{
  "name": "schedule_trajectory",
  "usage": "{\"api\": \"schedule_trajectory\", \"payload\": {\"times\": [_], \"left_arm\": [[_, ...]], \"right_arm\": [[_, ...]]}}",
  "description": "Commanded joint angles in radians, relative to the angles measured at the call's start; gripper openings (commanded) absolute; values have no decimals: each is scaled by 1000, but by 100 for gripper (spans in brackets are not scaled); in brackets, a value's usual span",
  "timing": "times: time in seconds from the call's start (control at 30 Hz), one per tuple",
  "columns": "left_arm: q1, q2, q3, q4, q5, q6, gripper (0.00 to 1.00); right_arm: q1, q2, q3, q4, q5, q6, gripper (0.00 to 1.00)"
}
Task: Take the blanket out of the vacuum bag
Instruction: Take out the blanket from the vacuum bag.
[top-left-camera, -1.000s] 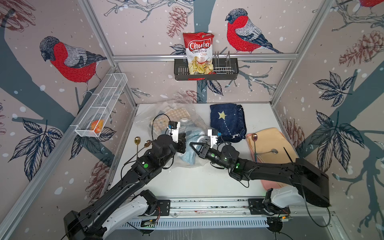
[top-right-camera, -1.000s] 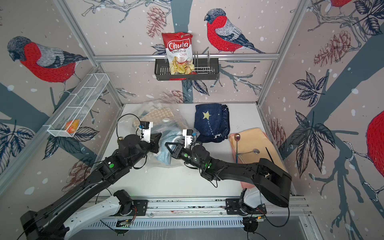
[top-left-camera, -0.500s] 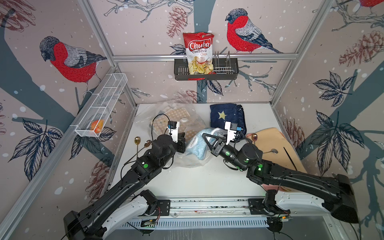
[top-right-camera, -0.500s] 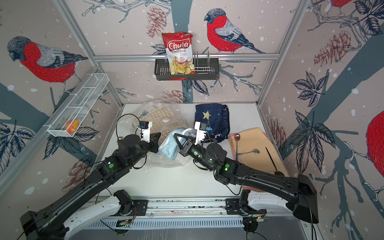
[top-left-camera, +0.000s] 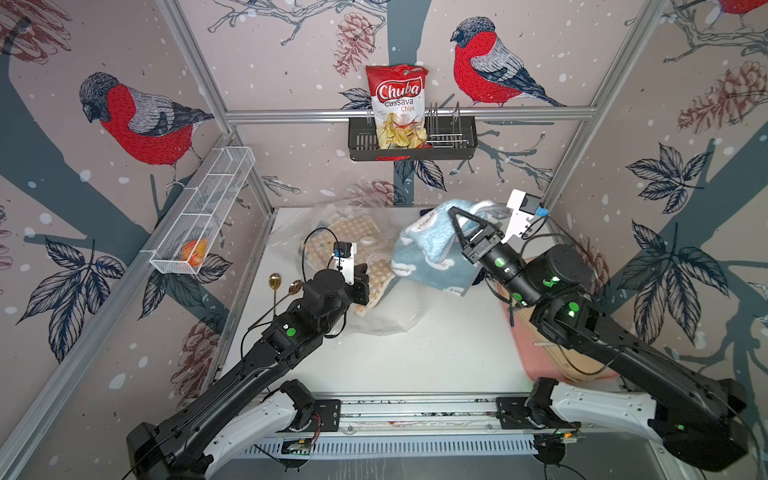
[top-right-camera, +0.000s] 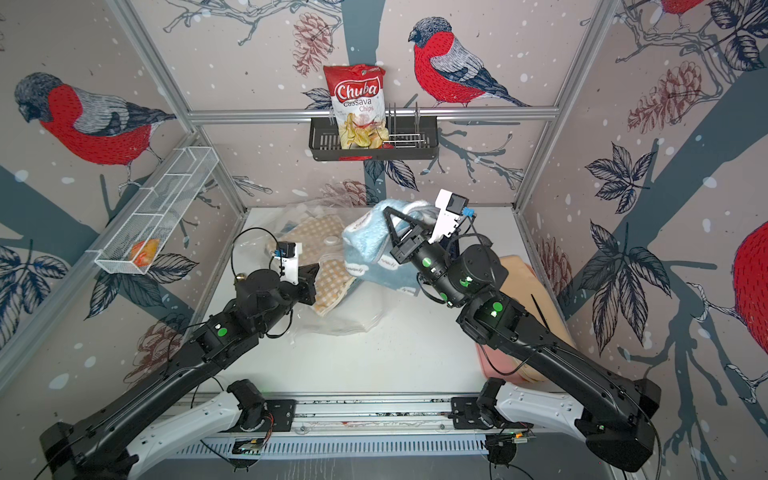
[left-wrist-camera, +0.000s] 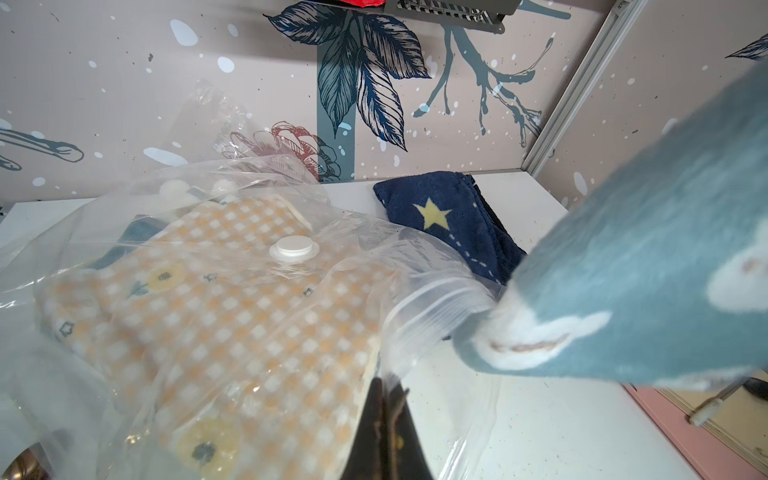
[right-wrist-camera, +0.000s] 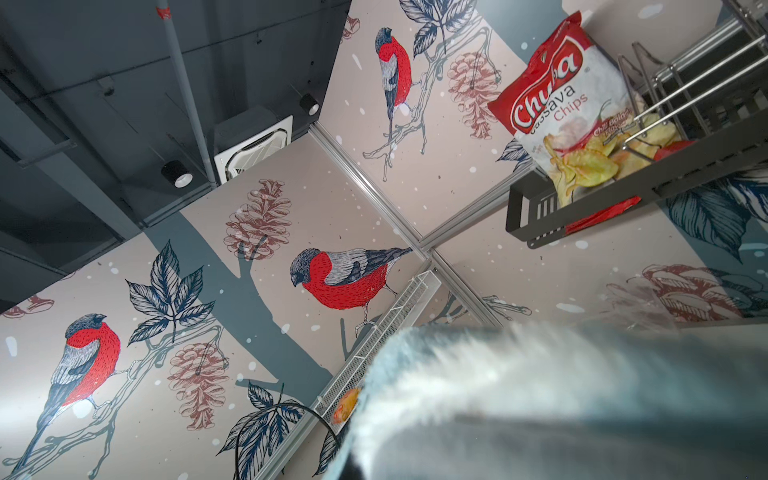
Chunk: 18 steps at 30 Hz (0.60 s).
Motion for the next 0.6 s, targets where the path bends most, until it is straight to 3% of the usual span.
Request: {"api": "schedule_trajectory", "payload": {"times": [0.0, 0.1, 0.33, 0.57], "left_arm": [[1, -4, 4, 12, -18, 3, 3], [1, -9, 3, 10, -22, 3, 3], [1, -18, 1, 10, -39, 5, 2], [1, -12, 4, 7, -36, 5, 2]], "right_arm": [[-80, 17, 71, -70, -97, -33, 0], [-203, 27, 82, -97, -190, 5, 0], [-453, -30, -58, -58, -376, 118, 0], [-579, -38, -173, -28, -483, 155, 0]]}}
